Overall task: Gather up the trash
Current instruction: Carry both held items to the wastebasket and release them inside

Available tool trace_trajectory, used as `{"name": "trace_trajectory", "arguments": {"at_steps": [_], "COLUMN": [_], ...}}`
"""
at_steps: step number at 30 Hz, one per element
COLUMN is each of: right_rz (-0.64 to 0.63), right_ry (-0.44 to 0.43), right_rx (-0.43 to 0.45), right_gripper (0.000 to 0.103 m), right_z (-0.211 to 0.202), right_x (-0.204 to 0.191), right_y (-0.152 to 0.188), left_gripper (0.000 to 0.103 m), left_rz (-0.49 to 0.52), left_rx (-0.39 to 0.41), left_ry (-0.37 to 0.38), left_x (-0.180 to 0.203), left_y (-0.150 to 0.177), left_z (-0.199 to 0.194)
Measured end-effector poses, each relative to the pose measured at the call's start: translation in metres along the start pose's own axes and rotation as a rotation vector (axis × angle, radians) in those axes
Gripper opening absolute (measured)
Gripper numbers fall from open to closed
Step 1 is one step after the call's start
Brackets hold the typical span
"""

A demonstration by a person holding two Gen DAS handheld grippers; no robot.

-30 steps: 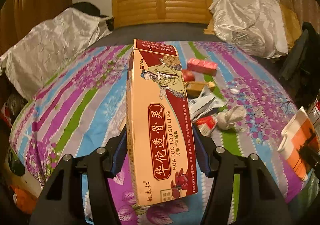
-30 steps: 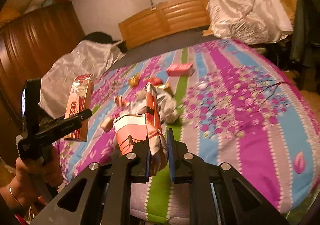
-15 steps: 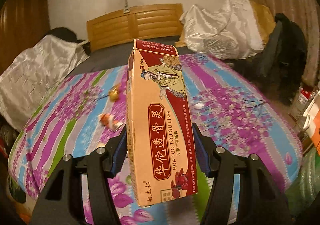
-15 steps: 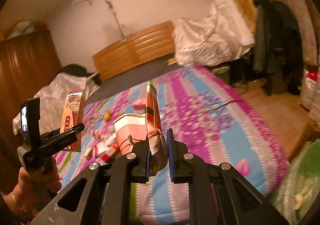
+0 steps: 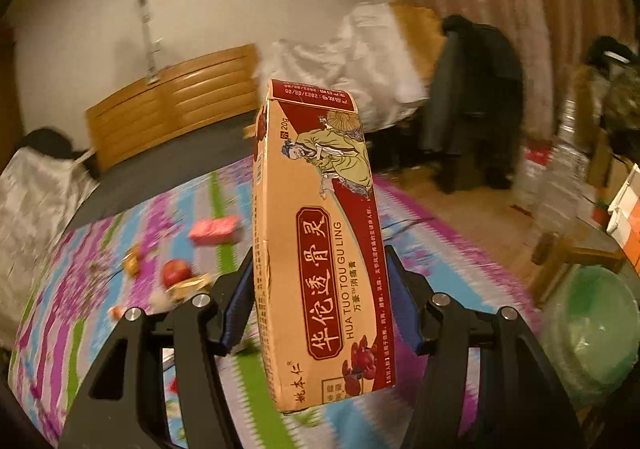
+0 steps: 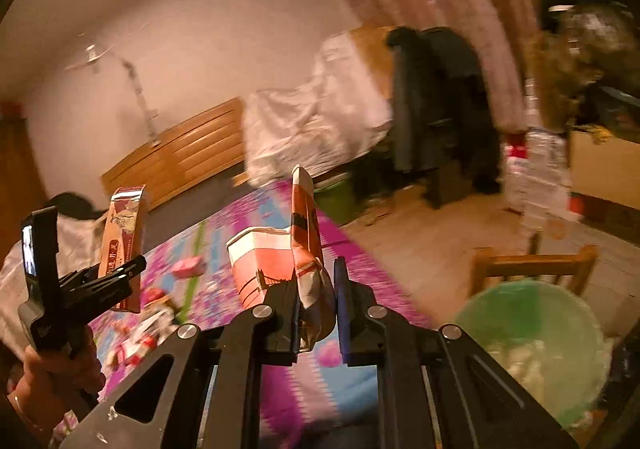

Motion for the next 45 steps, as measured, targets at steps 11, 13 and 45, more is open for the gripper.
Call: {"name": "trace_trajectory", "arguments": {"at_steps": [11,13,45], "right_rz": [0.066,0.074,0.124], "right_ry": [0.294,0.347,0.625], "right_rx": [0.090,0.099,-0.044], "right_gripper": [0.015,0.015,0.015], "right_z": [-0.057,-0.065,-0.070], "right_x": [0.141,0.161,0.268], "right_y": [-0.023,-0.022,0.040], "left_gripper": [0.058,0.058,0.055], "left_rz": [0.178,0.212,0.505], "left_rx": [0.023,0.020,-0.078], "left_ry": [0.229,0.279,0.624], "left_x": [0.157,0.186,0.352], "left_y": [-0.022,-0.021,0.061], "left_z": [0.020,0.023,0.013]}}
Point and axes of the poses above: each gripper's, at about its wrist camera, not at the fingertips, and z roughly the way its jaws point, x to its right, y to its underside, the point moved 10 cm from there along z, roughly the way its jaws point, and after that the axes turned 5 degrees about y, right-handed, at the moved point
